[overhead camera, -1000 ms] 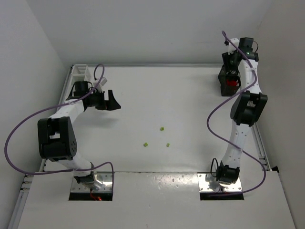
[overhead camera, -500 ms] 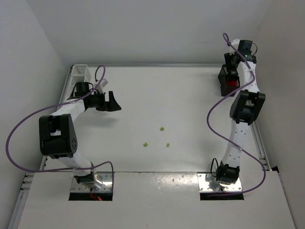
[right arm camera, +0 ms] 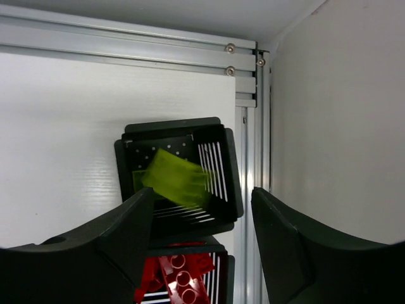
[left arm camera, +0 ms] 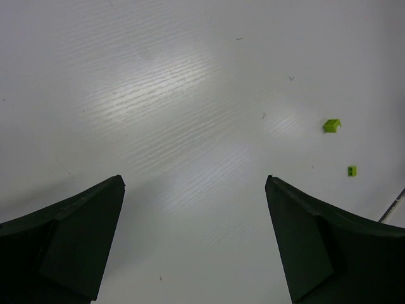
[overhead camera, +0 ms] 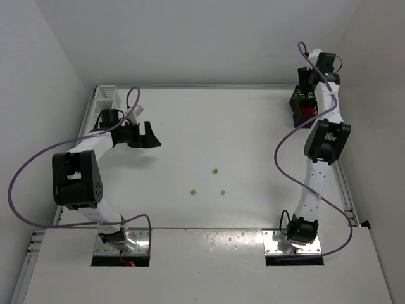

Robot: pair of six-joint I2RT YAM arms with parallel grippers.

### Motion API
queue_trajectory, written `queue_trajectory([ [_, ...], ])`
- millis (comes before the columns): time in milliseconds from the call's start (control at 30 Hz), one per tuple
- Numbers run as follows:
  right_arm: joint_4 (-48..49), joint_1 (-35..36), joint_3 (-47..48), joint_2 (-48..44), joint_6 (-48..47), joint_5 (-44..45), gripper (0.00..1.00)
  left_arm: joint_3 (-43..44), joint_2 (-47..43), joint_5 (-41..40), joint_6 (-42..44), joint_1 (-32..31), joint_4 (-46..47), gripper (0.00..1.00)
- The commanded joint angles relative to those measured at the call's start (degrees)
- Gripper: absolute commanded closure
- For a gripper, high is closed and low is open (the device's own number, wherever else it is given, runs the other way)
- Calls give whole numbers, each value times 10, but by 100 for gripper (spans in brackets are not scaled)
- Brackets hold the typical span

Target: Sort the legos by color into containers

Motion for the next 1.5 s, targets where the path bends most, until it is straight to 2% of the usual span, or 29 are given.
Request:
queue_trajectory([
  [0, 0, -3, 25, -23, 27, -32, 37, 16, 5, 4, -1, 8, 11, 0],
  [100, -26, -3, 25, -45, 27, -94, 37, 16, 10, 4, -6, 8, 16, 0],
  [167, -32, -3, 2, -94, 27, -125, 38, 11, 10, 4, -6, 1, 16, 0],
  [267, 100, 18, -231, -231, -9, -166, 38, 5, -8, -2, -6, -5, 29, 0],
  [300, 165, 29, -348, -326, -32, -183, 38, -2, -14, -10, -6, -5, 29, 0],
  [333, 179, 39, -389, -363, -64, -193, 38, -2, -22, -10, -6, -11, 34, 0],
  [400, 129, 70, -435, -422, -91, -232, 40, -8, -28, -16, -6, -18, 34, 0],
  [533, 1, 114, -474, -455, -127, -289, 57, -8, -38, -27, -6, -37, 34, 0],
  [600, -46, 151, -511, -469, -141, -301, 62, -8, -38, -33, -6, -38, 34, 0],
  [700, -88, 222, -593, -480, -165, -301, 66, -8, -44, -33, -6, -38, 34, 0],
  [800, -63, 297, -699, -491, -160, -291, 69, -14, -44, -33, -6, -38, 34, 0],
  [867, -37, 330, -728, -497, -148, -285, 68, -14, -44, -38, -1, -38, 34, 0],
  [1000, -5, 411, -745, -452, -148, -254, 51, -14, -44, -43, -1, -38, 34, 0],
  [1100, 11, 437, -729, -415, -159, -237, 51, -8, -38, -38, -1, -38, 29, 0],
  [1233, 9, 460, -709, -367, -227, -237, 51, -8, -38, -33, -1, -27, 29, 0],
  [1467, 50, 479, -709, -350, -284, -221, 51, -2, -32, -33, -1, -21, 24, 0],
])
